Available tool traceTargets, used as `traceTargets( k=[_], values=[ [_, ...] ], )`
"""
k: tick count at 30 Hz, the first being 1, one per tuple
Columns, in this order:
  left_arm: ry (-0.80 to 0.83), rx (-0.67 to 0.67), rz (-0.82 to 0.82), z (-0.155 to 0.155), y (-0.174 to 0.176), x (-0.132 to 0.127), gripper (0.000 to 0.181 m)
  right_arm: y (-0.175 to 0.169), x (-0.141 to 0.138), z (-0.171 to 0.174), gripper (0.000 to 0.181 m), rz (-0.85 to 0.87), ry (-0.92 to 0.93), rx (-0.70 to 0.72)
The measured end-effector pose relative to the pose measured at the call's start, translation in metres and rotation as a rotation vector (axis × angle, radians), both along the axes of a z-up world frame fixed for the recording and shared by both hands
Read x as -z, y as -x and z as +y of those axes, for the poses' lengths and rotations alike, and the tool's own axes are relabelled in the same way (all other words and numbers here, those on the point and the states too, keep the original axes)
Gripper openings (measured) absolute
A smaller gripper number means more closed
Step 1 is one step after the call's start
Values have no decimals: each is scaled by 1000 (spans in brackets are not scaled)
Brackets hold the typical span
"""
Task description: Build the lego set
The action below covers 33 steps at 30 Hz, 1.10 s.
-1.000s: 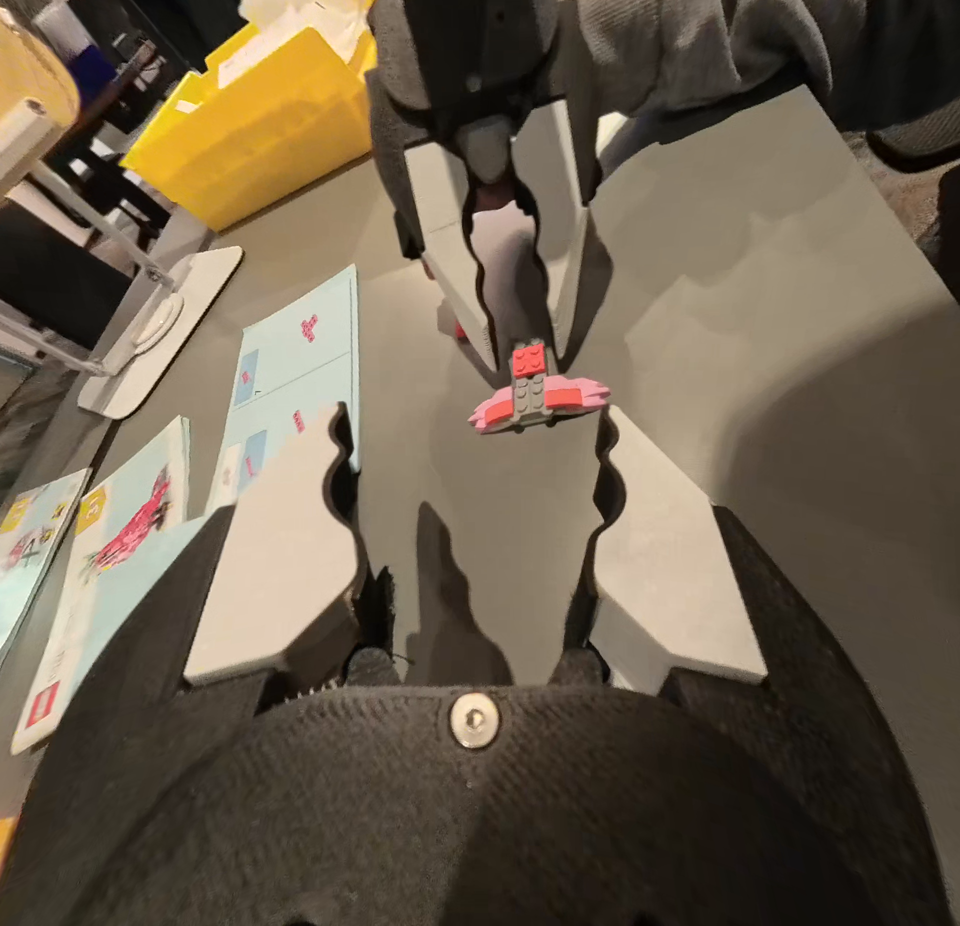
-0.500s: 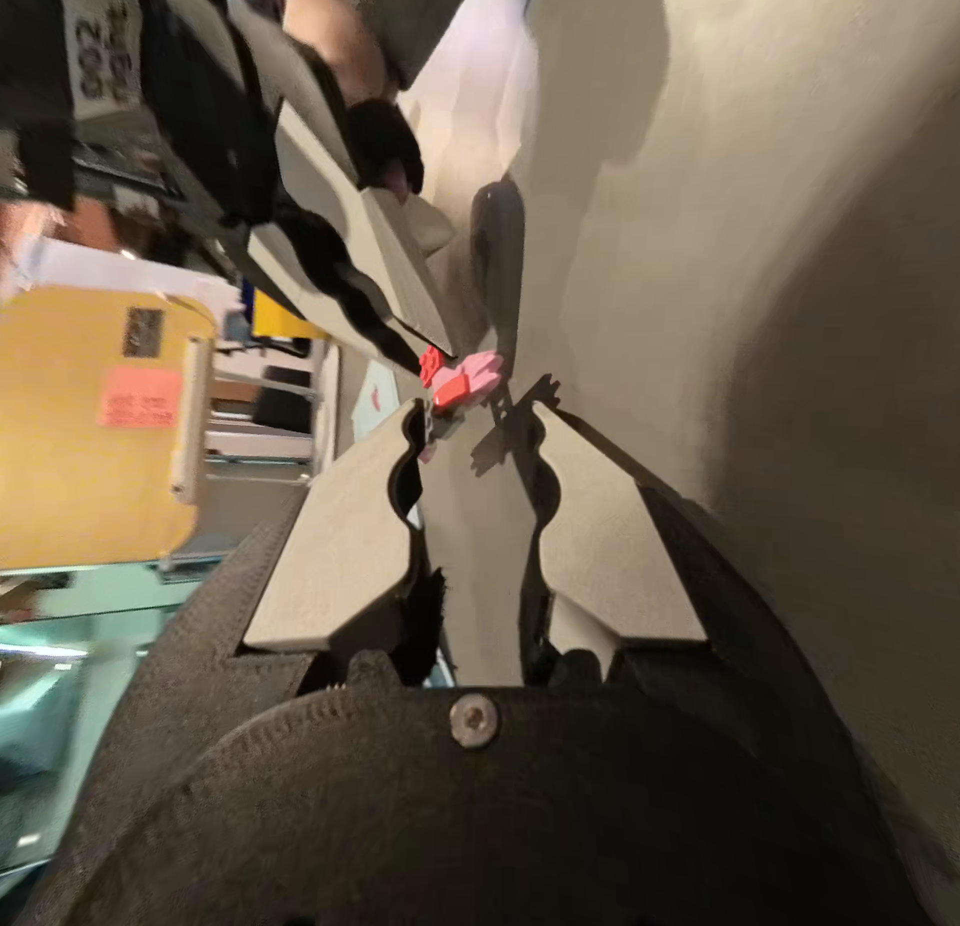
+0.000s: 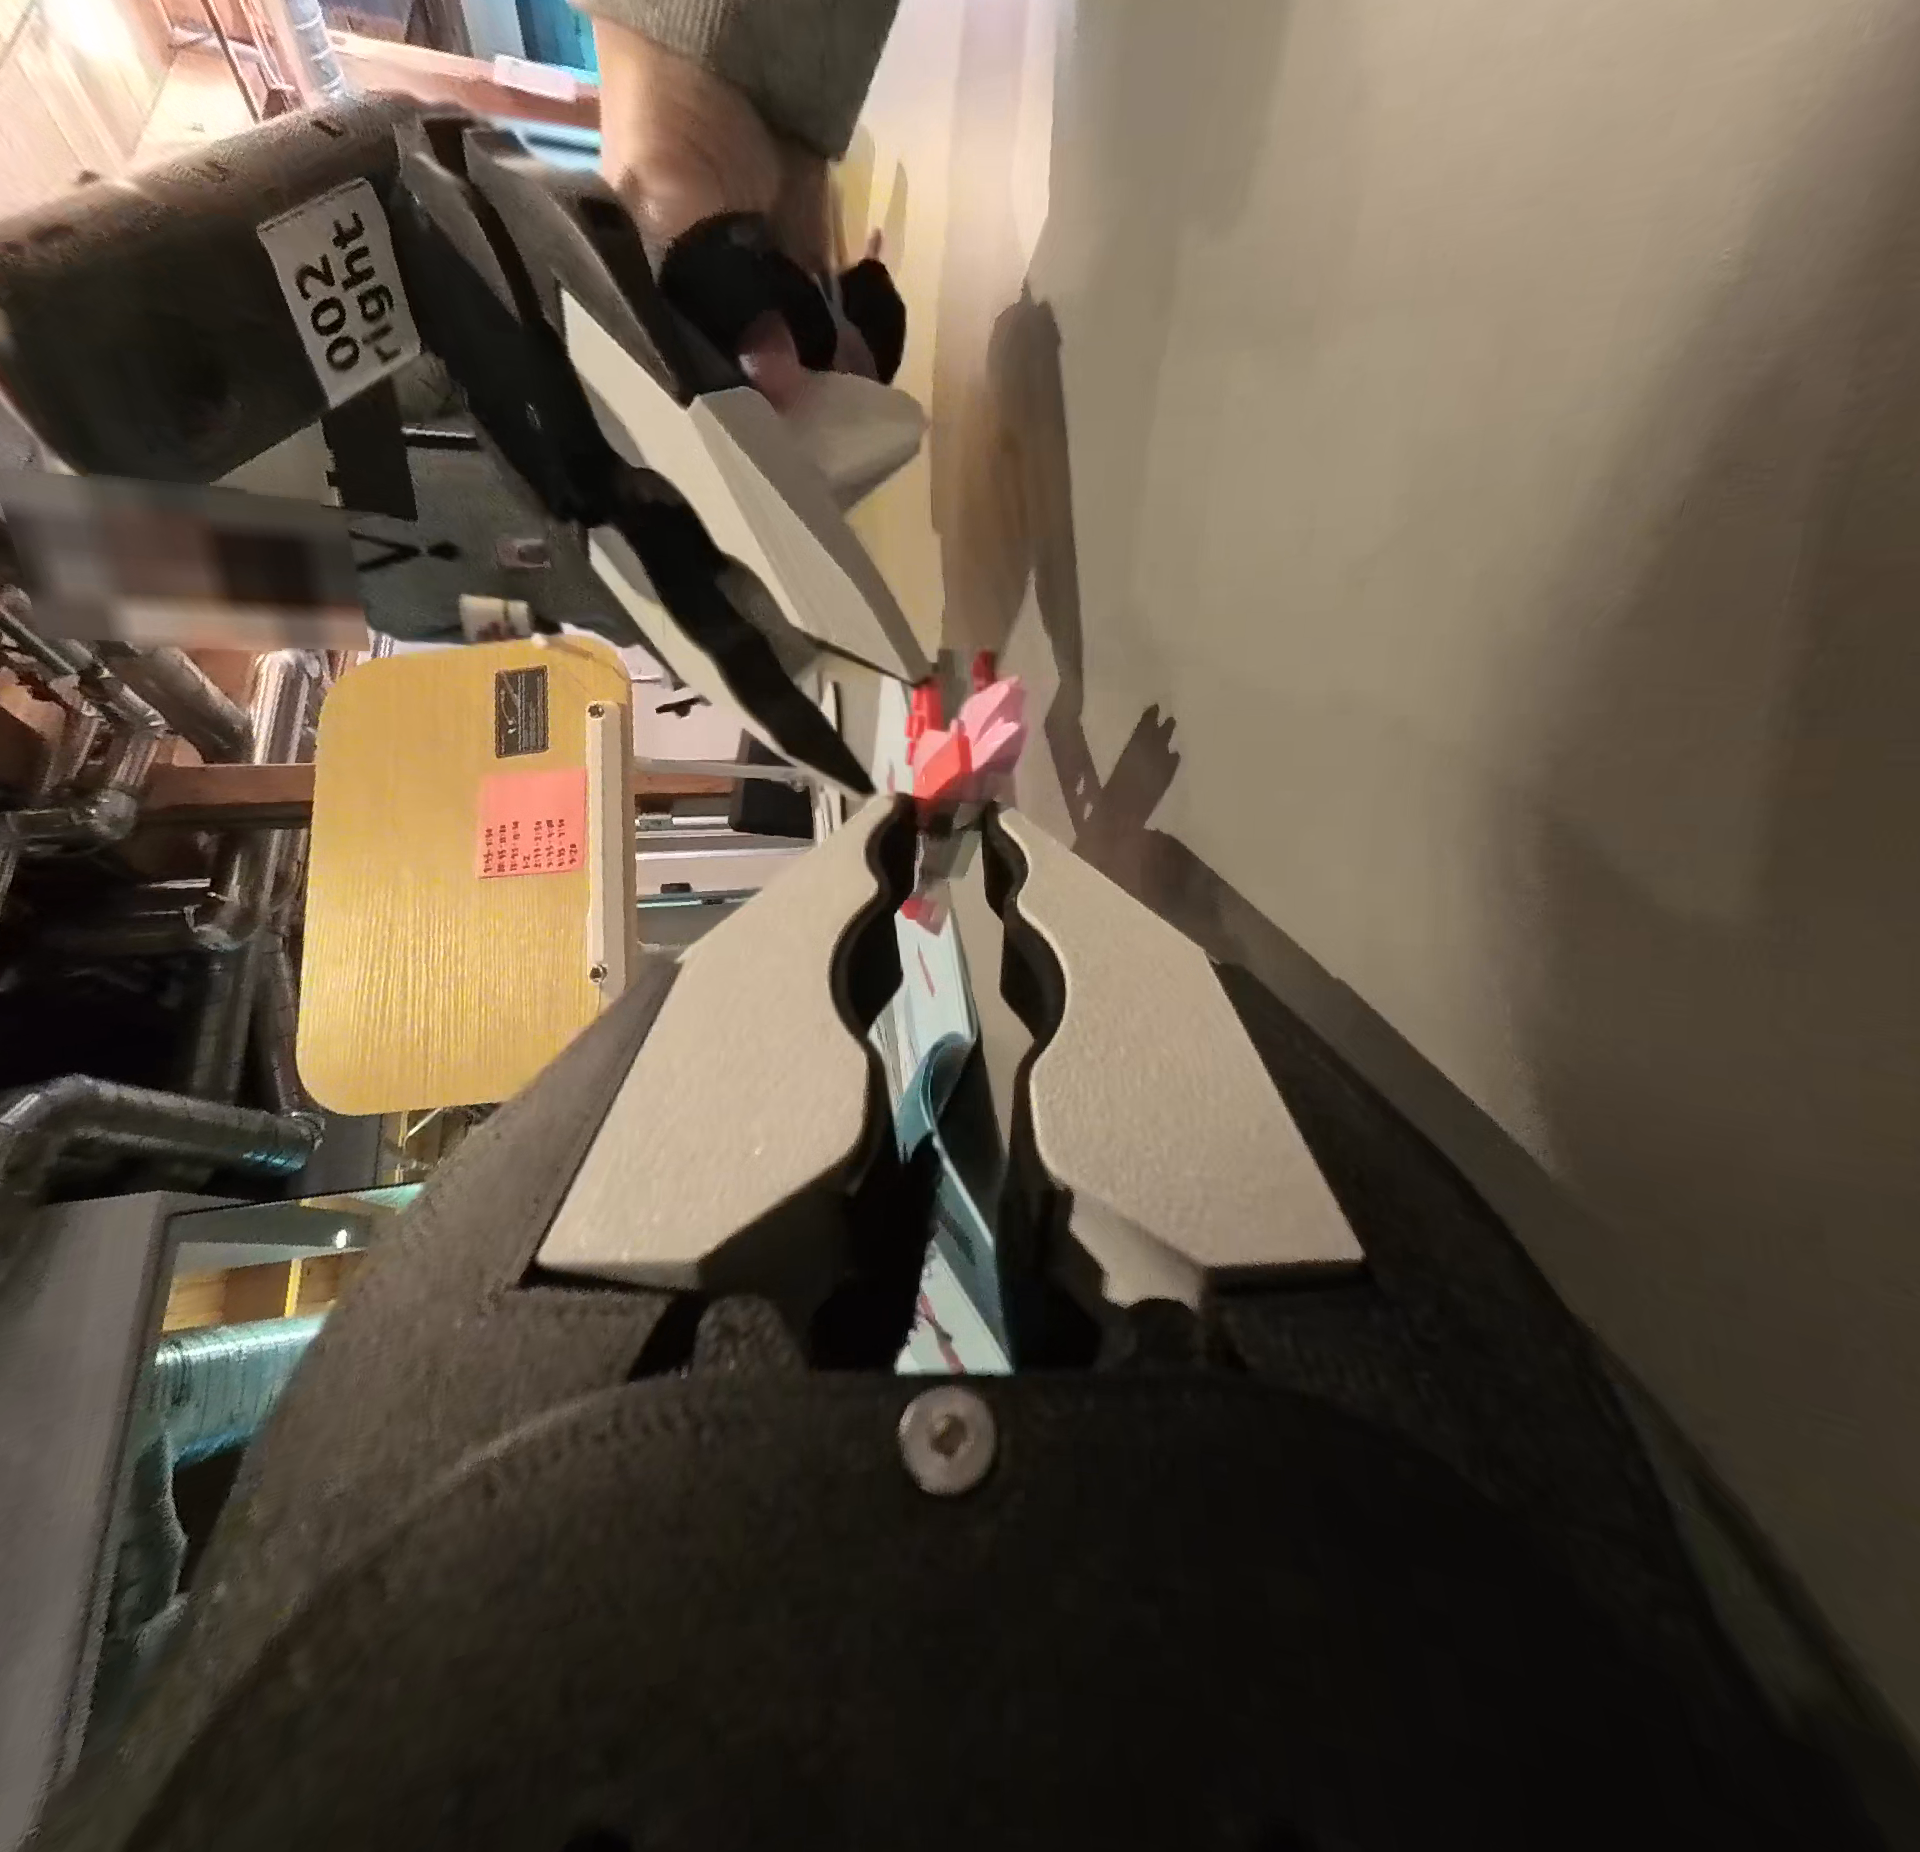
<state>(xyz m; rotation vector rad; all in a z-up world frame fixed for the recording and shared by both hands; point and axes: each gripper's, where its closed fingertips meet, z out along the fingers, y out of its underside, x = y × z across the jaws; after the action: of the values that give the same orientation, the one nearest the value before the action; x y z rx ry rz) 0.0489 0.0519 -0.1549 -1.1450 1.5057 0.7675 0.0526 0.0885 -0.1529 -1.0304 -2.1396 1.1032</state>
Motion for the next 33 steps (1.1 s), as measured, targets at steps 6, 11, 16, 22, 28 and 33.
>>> traceTargets(
  k=[6,11,16,22,28,33],
  values=[
    [-7,-18,-8,2,7,0,11,-14,20,46,30,-123,43,147],
    [-8,-35,-16,5,15,0,12,-18,32,47,28,-189,73,148],
    [-8,-49,-20,8,19,2,11,-20,35,43,25,-212,75,129],
    [-10,-60,-5,11,23,7,11,-22,34,33,23,-231,122,89],
    [-7,-63,-1,13,23,8,11,-22,25,17,23,-202,159,21],
    [-11,-70,5,14,26,10,11,-16,13,33,23,-102,129,78]
  ],
)
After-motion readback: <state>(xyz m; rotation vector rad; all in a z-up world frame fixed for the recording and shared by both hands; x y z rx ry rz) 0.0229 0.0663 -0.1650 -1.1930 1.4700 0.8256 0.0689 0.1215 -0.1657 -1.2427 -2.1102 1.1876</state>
